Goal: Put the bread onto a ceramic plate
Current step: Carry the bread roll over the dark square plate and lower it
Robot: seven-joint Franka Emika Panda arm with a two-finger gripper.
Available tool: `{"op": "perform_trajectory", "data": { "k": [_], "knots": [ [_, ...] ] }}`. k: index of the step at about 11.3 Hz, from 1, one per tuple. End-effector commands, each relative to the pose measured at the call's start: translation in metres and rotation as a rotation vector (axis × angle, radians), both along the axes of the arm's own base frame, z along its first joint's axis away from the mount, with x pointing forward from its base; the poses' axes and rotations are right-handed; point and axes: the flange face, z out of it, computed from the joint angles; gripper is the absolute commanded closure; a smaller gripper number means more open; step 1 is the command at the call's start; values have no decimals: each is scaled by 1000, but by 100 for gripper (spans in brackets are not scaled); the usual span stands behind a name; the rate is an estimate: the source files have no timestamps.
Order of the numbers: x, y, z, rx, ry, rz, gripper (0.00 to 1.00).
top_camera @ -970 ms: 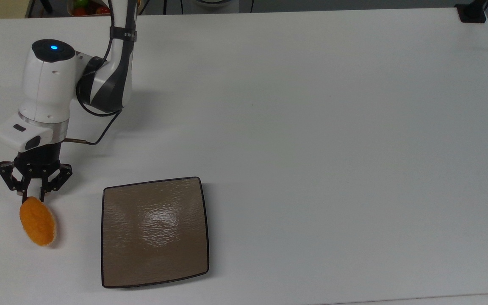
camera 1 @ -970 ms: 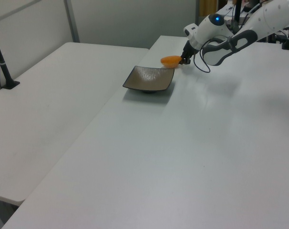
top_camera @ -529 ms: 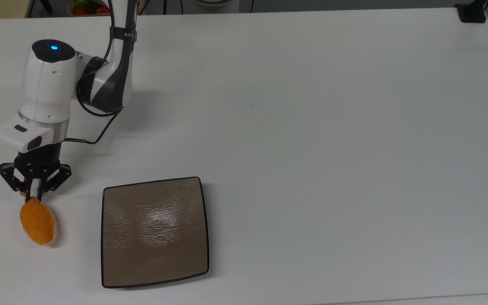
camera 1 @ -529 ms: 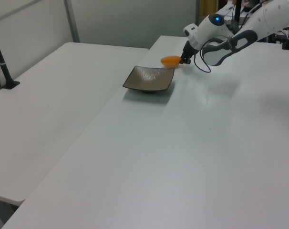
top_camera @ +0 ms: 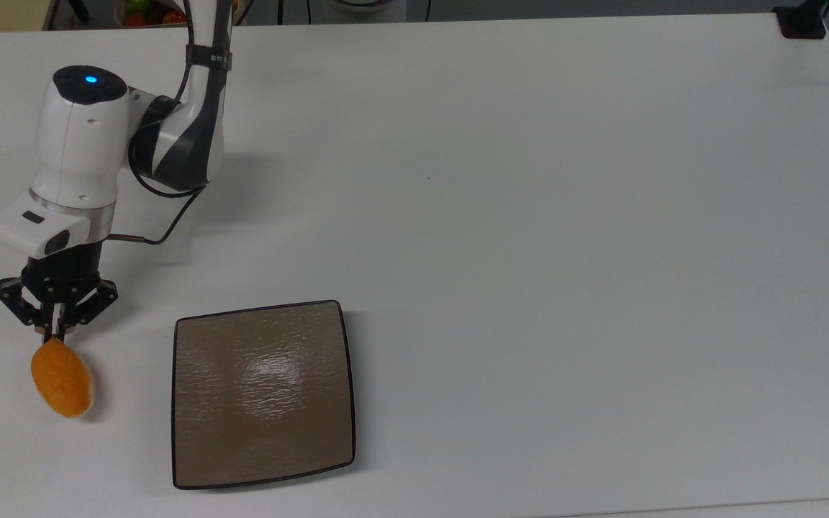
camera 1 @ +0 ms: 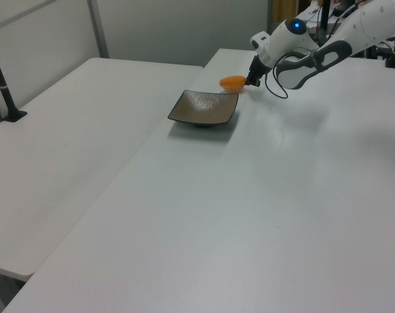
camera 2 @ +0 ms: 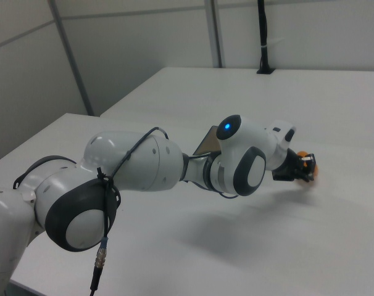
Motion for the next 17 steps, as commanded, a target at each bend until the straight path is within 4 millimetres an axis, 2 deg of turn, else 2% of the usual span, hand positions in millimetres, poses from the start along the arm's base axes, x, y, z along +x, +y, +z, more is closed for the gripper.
{"op": "perform_trajectory", "data": {
  "k": [1,2,4,5,6,7,9,13,14,15,16,17],
  "knots": [
    [3,6,38,15,-78,-23,95],
    [3,12,56,21,-99,-19,95],
    [5,39,90,48,-141,4,95],
    [3,50,94,53,-138,17,95],
    [6,71,109,58,-156,43,95],
    [7,88,114,59,-155,65,94],
    [11,125,116,65,-150,112,94],
    [11,182,93,46,-50,185,90],
    [12,191,86,35,-25,199,83],
    [12,202,82,37,-11,208,58],
    [12,209,78,39,13,207,9],
    [12,211,75,39,18,206,0]
  ]
}}
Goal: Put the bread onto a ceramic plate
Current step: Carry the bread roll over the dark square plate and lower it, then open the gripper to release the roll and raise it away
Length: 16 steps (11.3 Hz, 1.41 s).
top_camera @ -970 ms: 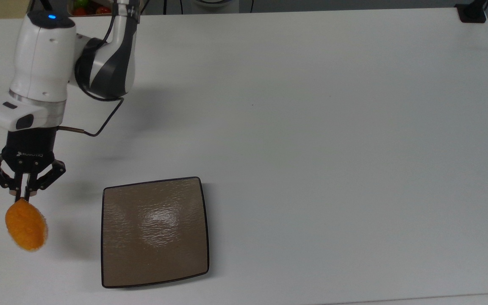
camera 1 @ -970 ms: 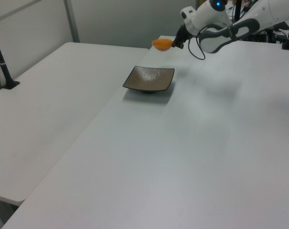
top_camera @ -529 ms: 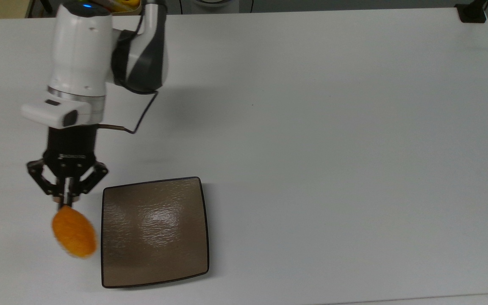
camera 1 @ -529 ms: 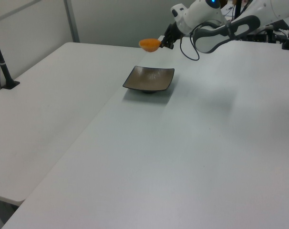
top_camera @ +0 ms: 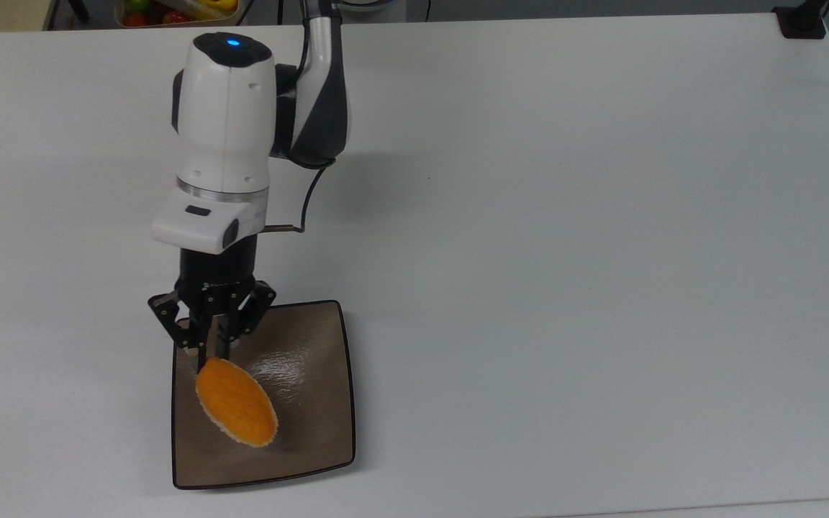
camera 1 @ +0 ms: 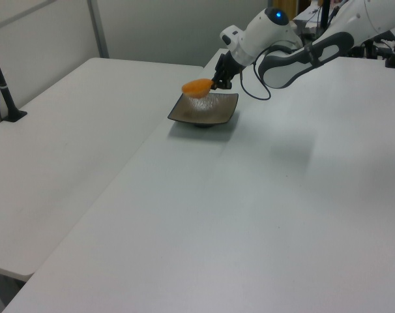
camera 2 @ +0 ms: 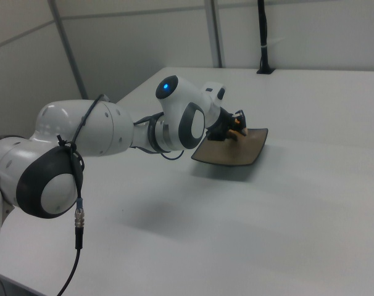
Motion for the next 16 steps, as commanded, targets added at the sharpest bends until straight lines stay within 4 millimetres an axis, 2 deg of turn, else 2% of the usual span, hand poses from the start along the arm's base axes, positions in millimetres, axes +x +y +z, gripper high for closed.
{"op": "perform_trajectory", "data": {
  "k": [1,4,7,10,12,13,16],
  "knots": [
    [-7,12,1,-34,38,-1,0],
    [-7,6,8,-27,26,-16,0],
    [-12,3,41,65,-5,-138,0],
    [-27,20,72,138,124,-273,0],
    [-37,24,83,145,198,-308,0],
    [-45,28,88,155,263,-334,0],
    [-81,43,128,257,446,-403,0]
  ]
}}
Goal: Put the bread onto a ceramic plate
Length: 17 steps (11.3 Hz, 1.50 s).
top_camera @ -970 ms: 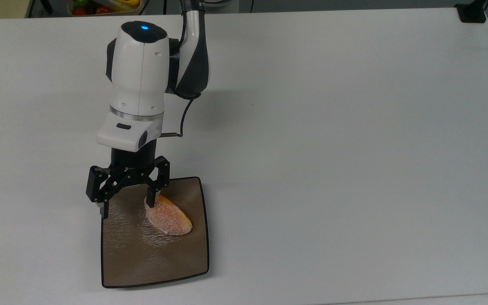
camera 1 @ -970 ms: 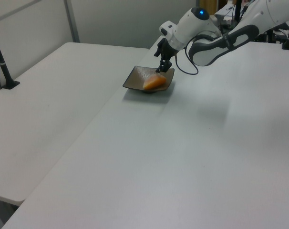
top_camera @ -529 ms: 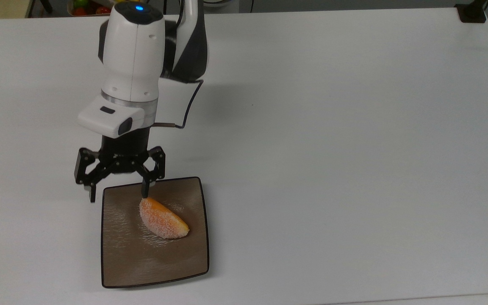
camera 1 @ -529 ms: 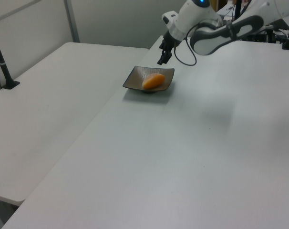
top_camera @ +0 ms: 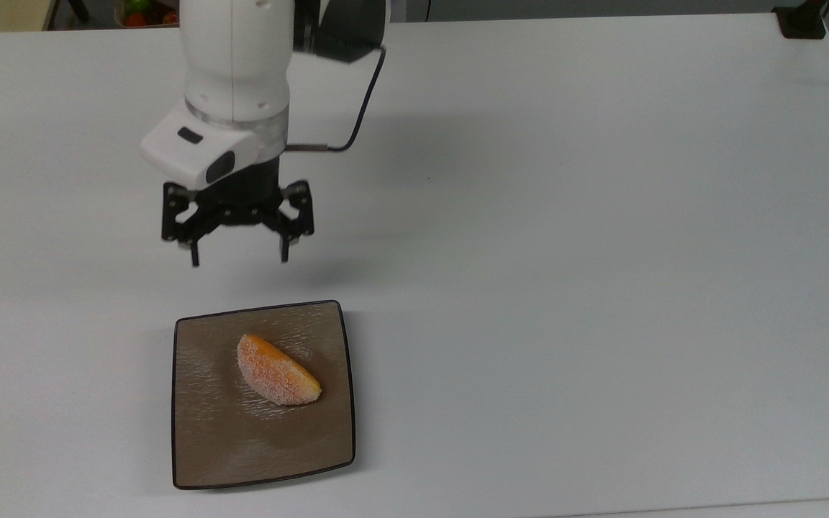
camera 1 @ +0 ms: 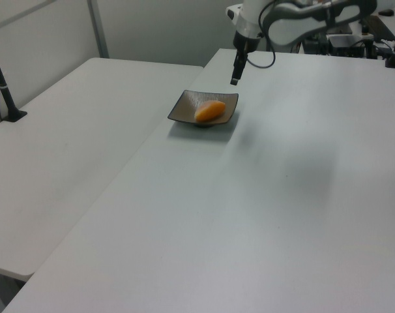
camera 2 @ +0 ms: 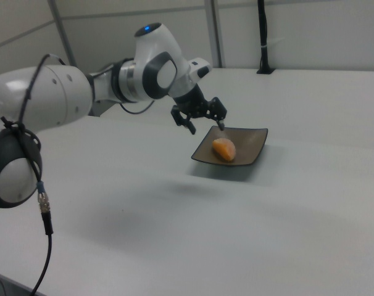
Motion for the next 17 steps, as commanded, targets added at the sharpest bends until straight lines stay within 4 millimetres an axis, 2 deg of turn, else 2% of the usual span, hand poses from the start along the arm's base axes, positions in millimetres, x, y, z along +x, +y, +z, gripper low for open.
{"op": "perform_trajectory", "data": {
  "k": [1,3,5,7,9,13,17],
  "knots": [
    [-48,16,45,101,156,-83,0],
    [-72,27,63,125,214,-196,0],
    [-96,45,70,133,247,-268,0],
    [-130,43,90,197,258,-296,0],
    [-150,46,97,195,261,-288,0],
    [-158,38,100,226,264,-274,0],
    [-159,36,104,228,245,-272,0]
  ]
}}
